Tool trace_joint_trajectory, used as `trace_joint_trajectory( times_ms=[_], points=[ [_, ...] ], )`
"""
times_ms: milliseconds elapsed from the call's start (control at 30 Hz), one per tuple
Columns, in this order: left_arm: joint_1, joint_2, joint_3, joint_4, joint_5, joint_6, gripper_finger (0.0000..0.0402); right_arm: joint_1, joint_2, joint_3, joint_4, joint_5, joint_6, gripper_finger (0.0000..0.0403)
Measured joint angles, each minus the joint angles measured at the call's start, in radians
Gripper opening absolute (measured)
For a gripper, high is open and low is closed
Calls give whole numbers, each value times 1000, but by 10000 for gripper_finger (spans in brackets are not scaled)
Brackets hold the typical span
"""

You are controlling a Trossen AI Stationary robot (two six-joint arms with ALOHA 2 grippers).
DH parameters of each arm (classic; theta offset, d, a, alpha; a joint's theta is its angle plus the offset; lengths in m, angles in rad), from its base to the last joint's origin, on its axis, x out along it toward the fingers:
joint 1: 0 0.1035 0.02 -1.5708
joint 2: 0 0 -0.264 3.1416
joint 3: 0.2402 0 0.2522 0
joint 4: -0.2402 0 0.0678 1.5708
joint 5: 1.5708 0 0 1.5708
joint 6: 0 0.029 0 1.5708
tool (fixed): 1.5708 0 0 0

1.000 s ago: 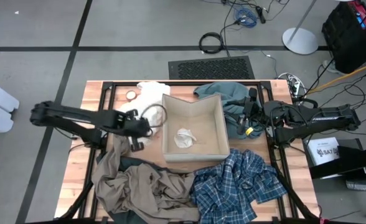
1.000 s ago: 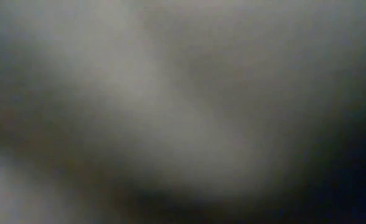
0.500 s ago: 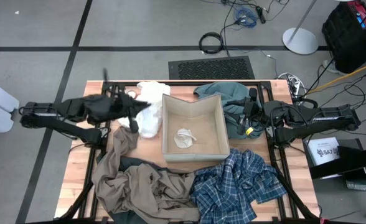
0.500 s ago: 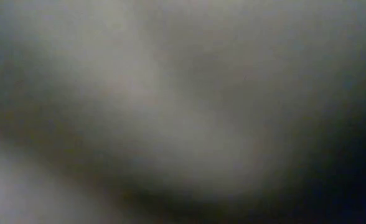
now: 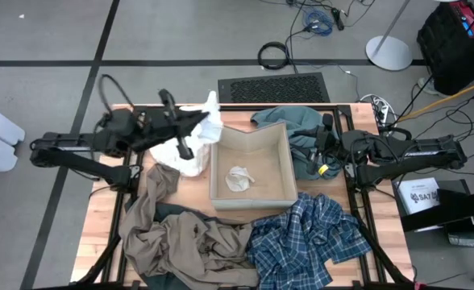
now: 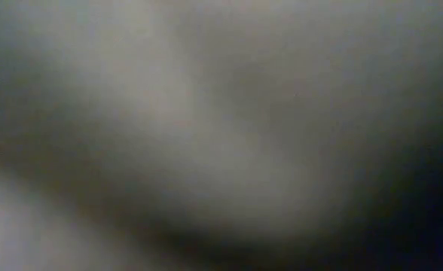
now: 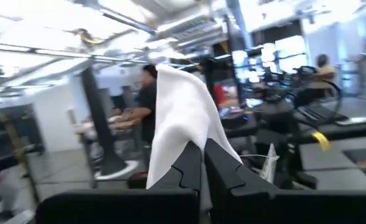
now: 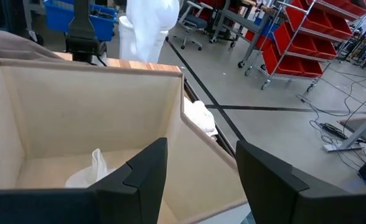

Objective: Sort clothes
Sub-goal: Put the white sock into the white laundry bin, then put the white shirt into the white laundry bin

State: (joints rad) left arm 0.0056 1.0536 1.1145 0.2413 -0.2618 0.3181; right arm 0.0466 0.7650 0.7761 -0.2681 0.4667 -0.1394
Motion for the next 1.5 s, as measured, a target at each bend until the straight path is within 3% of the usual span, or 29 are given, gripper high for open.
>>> trace_joint_trajectory(
  times_ms=[300, 767, 867, 1167, 1333, 1500],
  points=[
    [32, 136, 0, -38, 179, -176, 5, 0, 0, 0, 2, 0, -1, 180],
    [32, 261, 0, -241, 208, -208, 22, 0, 0, 0, -1, 0, -3, 180],
    [32, 271, -1, -303, 229, -208, 52, 0, 0, 0, -1, 0, -3, 180],
    [34, 259, -1, -381, 233, -310, 198, 0, 0, 0, -2, 0, -3, 180],
    [40, 198, 54, -567, 213, -279, 222, 0, 0, 0, -8, 0, -3, 180],
    [51, 116, 107, -760, 48, -279, 224, 0, 0, 0, -12, 0, -3, 180]
  ],
)
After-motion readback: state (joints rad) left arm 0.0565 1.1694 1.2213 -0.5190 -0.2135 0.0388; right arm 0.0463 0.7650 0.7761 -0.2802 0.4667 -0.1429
